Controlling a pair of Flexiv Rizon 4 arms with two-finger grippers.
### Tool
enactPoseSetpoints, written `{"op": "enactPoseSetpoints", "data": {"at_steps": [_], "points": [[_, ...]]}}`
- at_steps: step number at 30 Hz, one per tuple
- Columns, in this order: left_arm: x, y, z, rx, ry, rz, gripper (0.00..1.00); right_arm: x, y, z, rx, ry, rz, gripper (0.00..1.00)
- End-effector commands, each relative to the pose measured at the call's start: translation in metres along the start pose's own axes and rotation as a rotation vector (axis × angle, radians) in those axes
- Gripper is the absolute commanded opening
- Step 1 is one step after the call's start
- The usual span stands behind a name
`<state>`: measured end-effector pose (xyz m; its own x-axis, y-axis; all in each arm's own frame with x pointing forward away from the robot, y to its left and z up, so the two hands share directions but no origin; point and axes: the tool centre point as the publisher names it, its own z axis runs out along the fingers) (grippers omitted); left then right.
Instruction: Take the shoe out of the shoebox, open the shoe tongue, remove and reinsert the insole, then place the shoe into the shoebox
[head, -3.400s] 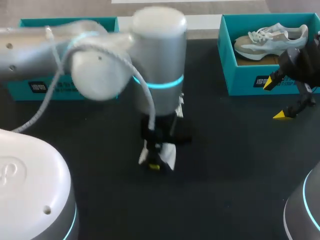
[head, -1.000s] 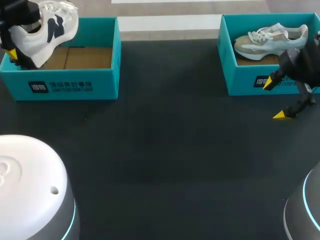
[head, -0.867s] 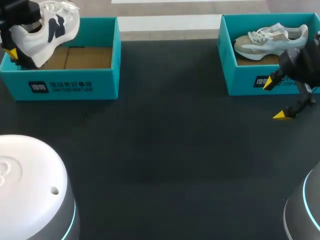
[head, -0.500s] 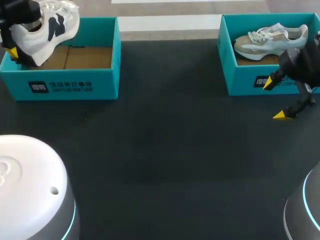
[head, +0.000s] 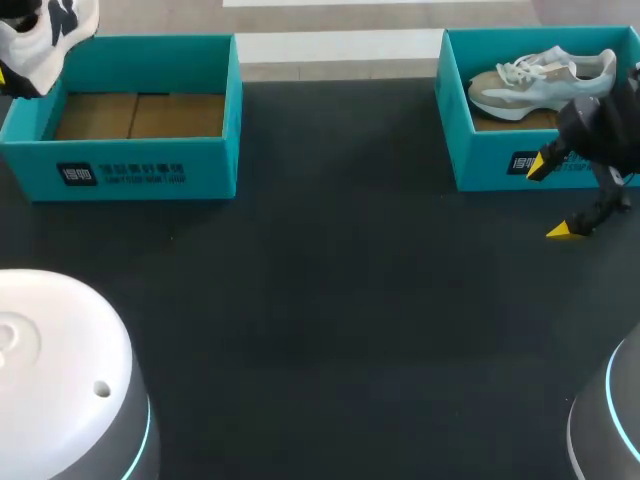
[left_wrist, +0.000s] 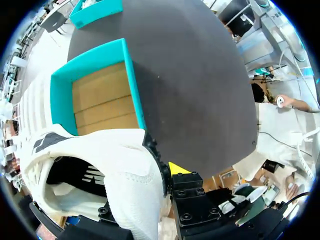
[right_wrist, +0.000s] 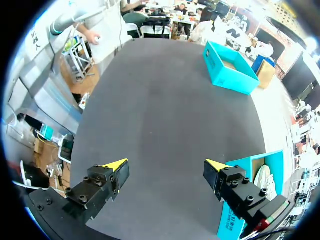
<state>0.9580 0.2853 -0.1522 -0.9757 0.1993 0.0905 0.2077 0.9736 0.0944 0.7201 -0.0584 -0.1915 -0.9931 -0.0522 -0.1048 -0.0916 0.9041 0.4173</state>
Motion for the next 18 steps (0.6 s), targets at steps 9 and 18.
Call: {"op": "enactPoseSetpoints", "data": {"at_steps": [9, 18], "points": [[-0.033, 0.02, 0.038, -0.001, -0.042, -0.067, 0.0, -0.001, 0.0, 0.001, 0.002, 0.001, 0.0, 1.0], [-0.036, 0.028, 0.068, -0.001, 0.018, -0.134, 0.0, -0.001, 0.0, 0.001, 0.002, 0.001, 0.0, 1.0]]}}
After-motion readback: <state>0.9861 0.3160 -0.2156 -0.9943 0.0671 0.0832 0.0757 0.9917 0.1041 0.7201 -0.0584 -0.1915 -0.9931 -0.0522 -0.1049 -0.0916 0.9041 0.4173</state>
